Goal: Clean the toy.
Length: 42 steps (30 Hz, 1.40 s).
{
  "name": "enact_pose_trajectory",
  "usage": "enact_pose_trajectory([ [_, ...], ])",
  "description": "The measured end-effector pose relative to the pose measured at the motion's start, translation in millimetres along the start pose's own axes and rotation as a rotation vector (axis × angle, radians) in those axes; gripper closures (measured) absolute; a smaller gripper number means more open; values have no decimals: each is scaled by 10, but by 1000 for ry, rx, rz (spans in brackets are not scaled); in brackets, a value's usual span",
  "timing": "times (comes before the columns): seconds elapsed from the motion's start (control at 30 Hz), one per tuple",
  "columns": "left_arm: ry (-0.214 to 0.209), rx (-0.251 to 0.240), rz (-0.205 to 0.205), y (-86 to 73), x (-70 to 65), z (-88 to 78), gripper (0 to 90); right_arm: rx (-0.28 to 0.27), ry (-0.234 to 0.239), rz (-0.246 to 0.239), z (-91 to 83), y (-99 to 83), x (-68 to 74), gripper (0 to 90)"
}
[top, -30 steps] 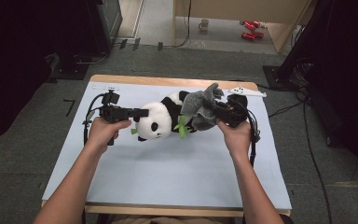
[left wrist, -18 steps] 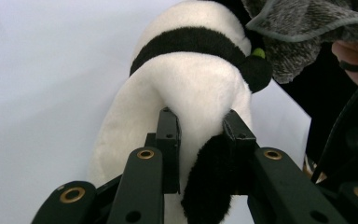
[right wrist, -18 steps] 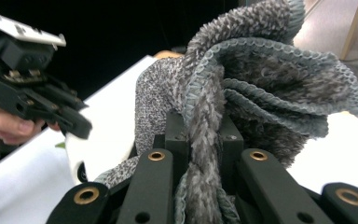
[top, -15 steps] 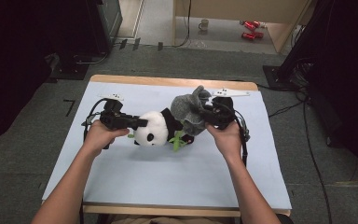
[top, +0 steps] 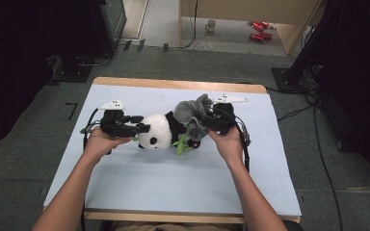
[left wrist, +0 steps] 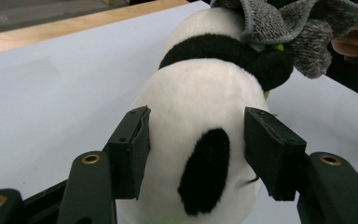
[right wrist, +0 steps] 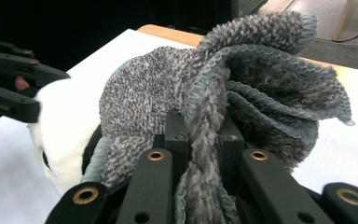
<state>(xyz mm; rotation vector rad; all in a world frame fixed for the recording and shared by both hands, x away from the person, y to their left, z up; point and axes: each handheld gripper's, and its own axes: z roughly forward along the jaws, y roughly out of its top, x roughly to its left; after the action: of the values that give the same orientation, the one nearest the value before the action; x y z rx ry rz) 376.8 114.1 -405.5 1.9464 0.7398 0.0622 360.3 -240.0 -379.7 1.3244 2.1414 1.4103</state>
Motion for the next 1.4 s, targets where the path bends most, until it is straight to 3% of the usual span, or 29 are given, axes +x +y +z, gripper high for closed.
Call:
enact_pose_trajectory([
  [0.23,33,4,49,-221,-43,-117,367,-3,-3,5,3,9,-22,801],
  [0.4,56,41,36,-398,-2,-9,350,-2,-2,9,7,17,-21,799],
  [0.5,52,18,27,-435,26,52,339,-2,-1,11,7,17,-22,798],
  [0.63,57,6,39,-440,49,71,463,-7,6,27,0,17,-47,794],
  [0.77,71,28,-8,-415,64,58,664,-13,19,44,-20,25,-66,793],
  [0.9,71,49,-33,-375,60,35,776,-24,17,60,-109,63,-92,797],
  [1.17,27,53,-49,-328,41,-20,848,-72,5,85,-358,145,-198,798],
  [1.27,-19,60,-81,-300,54,-69,852,-88,-10,102,-460,158,-277,799],
  [1.4,37,80,-112,-292,118,-70,848,-91,-42,124,-560,134,-409,799],
])
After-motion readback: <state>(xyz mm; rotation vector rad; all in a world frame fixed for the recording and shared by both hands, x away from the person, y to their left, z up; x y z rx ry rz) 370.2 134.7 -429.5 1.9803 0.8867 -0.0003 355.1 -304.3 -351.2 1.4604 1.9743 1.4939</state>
